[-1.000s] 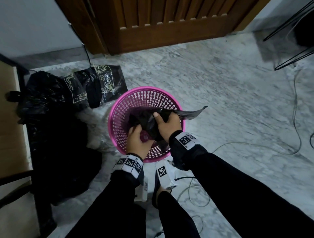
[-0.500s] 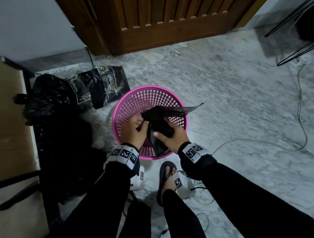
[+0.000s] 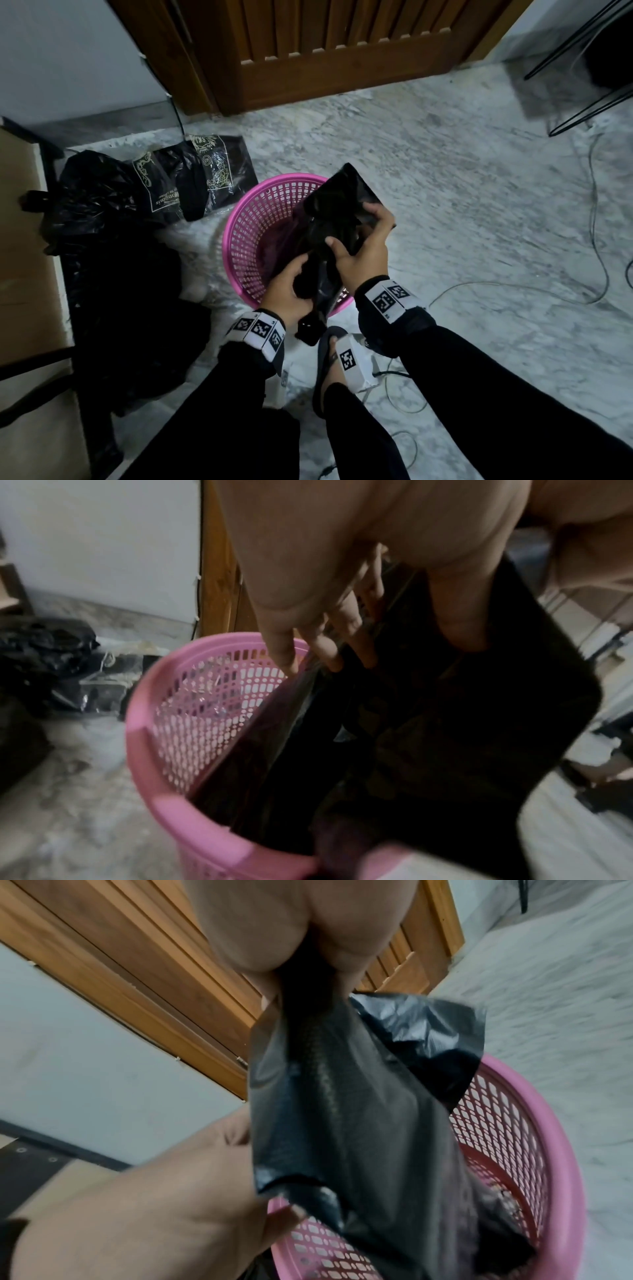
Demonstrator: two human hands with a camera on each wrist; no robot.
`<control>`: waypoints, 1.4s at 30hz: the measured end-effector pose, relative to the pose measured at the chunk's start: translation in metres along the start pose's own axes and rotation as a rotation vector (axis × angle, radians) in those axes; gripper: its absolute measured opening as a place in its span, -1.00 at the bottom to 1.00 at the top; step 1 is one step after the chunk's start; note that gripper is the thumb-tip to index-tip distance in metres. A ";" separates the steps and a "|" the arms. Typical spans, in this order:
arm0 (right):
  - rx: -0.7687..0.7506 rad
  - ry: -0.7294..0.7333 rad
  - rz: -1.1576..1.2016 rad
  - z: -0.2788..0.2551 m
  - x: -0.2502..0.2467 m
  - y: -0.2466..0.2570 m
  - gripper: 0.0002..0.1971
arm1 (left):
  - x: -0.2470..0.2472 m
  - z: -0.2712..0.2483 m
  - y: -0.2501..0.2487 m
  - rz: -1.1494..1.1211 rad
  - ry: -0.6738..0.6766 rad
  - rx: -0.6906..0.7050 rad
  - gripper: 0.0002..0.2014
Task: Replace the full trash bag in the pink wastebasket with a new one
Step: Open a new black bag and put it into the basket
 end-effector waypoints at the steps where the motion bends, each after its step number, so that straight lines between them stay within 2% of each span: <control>1: -0.051 0.017 0.005 0.000 -0.001 0.002 -0.42 | 0.004 0.001 -0.003 -0.034 -0.018 0.003 -0.30; 4: -0.146 0.034 -0.058 0.002 -0.002 -0.001 -0.66 | 0.011 0.006 -0.006 -0.041 -0.062 0.048 -0.52; 8: -0.077 0.012 -0.123 0.006 -0.003 -0.010 -0.79 | 0.009 0.011 0.001 -0.001 -0.144 0.020 -0.73; 10: 0.005 0.047 -0.118 0.009 -0.004 -0.011 -0.66 | 0.006 0.009 0.004 -0.003 -0.111 -0.022 -0.72; 12: 0.061 0.087 -0.107 0.011 -0.004 -0.014 -0.46 | 0.009 0.003 0.011 0.028 0.017 -0.073 -0.61; 14: 0.074 0.112 -0.113 0.012 -0.004 -0.013 -0.39 | 0.014 -0.004 0.019 0.028 0.124 -0.114 -0.43; 16: 0.087 0.127 -0.085 0.012 -0.003 -0.012 -0.38 | 0.017 -0.011 0.023 0.009 0.170 -0.146 -0.27; 19: 0.090 0.123 -0.076 0.013 -0.002 -0.013 -0.38 | 0.022 -0.015 0.009 -0.115 0.195 -0.162 -0.39; 21: 0.095 0.117 -0.081 0.014 -0.002 -0.013 -0.39 | 0.023 -0.014 0.003 -0.216 0.173 -0.244 -0.42; 25: 0.081 0.103 -0.102 0.017 -0.007 -0.017 -0.45 | 0.028 -0.012 -0.003 -0.376 0.153 -0.394 -0.35; 30: 0.077 0.153 -0.171 0.015 -0.014 -0.029 -0.59 | 0.030 -0.006 -0.014 -0.393 0.085 -0.362 -0.61; 34: 0.053 0.209 -0.271 0.009 -0.015 -0.036 -0.63 | 0.032 -0.007 -0.019 -0.408 0.085 -0.361 -0.60; 38: 0.048 0.250 -0.305 0.001 -0.020 -0.040 -0.58 | 0.033 -0.008 -0.025 -0.428 0.101 -0.309 -0.66; 42: 0.087 0.243 -0.213 -0.005 -0.028 -0.042 -0.37 | 0.031 -0.008 -0.028 -0.411 0.103 -0.283 -0.77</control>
Point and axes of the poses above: each hand's wrist, its own z-axis towards the middle knuckle, its own x-axis out of the palm, y = z × x, the point moved 5 cm from there along z, towards the middle knuckle, and after that the axes turned 14 degrees about -y, right-handed, at the moved point
